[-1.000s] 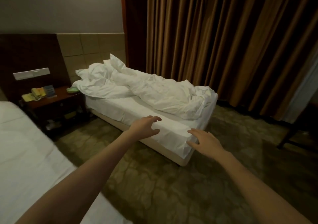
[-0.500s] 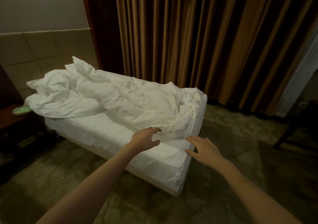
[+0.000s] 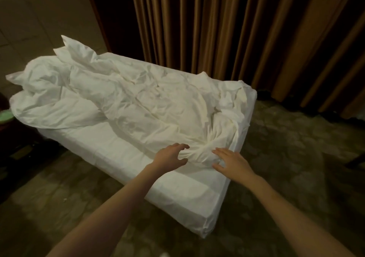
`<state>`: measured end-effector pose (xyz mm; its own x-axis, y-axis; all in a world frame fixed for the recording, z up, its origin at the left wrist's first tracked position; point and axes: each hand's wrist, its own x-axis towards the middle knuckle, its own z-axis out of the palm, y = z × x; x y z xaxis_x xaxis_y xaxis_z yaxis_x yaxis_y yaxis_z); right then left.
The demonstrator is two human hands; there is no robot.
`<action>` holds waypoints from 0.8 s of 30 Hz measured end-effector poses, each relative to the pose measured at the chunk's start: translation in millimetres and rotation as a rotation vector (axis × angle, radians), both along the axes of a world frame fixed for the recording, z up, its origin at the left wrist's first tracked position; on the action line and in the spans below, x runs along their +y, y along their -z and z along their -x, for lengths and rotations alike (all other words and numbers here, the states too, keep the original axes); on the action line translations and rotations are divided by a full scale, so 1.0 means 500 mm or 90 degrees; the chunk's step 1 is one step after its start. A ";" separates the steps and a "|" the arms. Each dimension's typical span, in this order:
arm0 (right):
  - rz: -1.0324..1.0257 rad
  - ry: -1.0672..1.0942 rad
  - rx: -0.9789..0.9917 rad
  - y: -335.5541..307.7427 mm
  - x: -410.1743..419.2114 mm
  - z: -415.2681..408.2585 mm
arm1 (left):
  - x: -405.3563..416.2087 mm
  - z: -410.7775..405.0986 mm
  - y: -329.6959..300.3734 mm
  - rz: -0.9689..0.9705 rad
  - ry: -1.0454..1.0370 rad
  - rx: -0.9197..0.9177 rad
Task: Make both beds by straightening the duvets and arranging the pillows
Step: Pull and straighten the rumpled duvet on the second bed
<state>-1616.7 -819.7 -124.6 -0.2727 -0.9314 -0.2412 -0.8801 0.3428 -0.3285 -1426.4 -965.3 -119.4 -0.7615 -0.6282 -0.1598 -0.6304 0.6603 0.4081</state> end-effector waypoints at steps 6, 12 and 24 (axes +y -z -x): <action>-0.038 0.022 0.002 0.134 -0.128 0.088 | -0.169 0.118 0.122 -0.019 0.023 0.002; -0.060 0.029 -0.008 0.262 -0.245 0.153 | -0.280 0.207 0.269 -0.014 0.079 0.018; 0.012 -0.037 0.038 0.494 -0.315 0.292 | -0.325 0.317 0.509 0.005 0.098 0.125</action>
